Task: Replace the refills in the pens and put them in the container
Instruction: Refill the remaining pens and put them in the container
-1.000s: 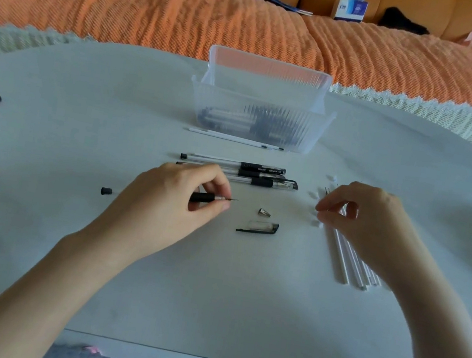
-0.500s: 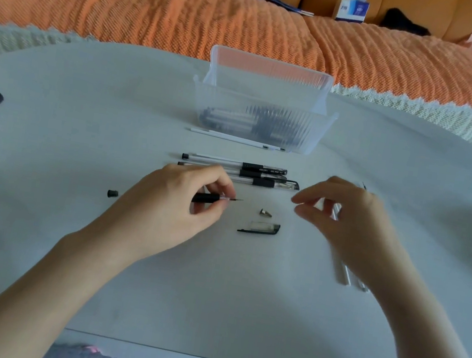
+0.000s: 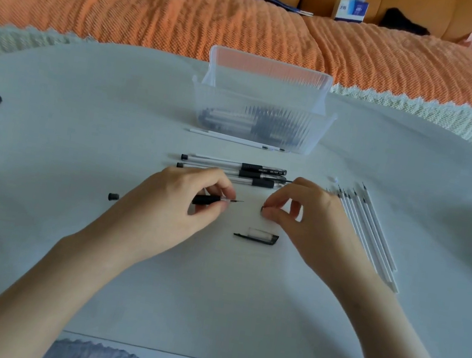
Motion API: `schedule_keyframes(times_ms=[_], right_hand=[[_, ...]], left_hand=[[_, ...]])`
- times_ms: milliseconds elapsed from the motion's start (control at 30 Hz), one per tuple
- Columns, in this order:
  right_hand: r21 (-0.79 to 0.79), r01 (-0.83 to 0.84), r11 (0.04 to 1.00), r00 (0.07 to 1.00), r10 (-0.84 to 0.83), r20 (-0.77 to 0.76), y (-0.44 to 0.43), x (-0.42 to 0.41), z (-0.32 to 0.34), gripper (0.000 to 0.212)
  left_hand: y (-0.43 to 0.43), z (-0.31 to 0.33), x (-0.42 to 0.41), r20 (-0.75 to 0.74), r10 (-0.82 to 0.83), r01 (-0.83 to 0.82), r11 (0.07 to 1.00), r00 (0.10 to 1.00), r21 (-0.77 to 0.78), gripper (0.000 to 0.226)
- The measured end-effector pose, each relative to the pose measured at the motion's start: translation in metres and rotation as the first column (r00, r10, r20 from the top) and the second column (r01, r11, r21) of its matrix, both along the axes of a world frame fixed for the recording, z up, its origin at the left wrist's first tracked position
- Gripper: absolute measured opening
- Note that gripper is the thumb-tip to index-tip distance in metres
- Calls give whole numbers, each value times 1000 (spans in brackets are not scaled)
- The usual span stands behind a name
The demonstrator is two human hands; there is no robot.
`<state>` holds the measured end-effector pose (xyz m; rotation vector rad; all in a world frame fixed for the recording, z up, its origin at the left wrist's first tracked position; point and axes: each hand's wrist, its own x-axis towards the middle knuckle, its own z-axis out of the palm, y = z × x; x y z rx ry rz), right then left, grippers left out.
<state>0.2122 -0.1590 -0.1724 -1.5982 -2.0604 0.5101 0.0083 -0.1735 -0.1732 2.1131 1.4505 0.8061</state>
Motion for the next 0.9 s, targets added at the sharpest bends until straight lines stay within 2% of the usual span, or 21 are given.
schedule_keyframes(times_ms=[67,167,333,900], right_hand=[[13,-3,1000,998,4,-67,-2,1,4,7],[-23,-22,999,969,16,-245,-7,1,13,2],[-90,-85,992,929,46,-367,-9,1,14,6],[-79,-87,993,943,56,-329,-10,1,16,5]], left_hand=[[0,0,0,0,-3,3,1000,1000,0,11],[1,0,0,-4,-2,2,1000,1000,7,10],[1,1,2,14,-6,6,1000,1000,15,7],[-1,4,4,-5,-38,38,999,999,19,7]])
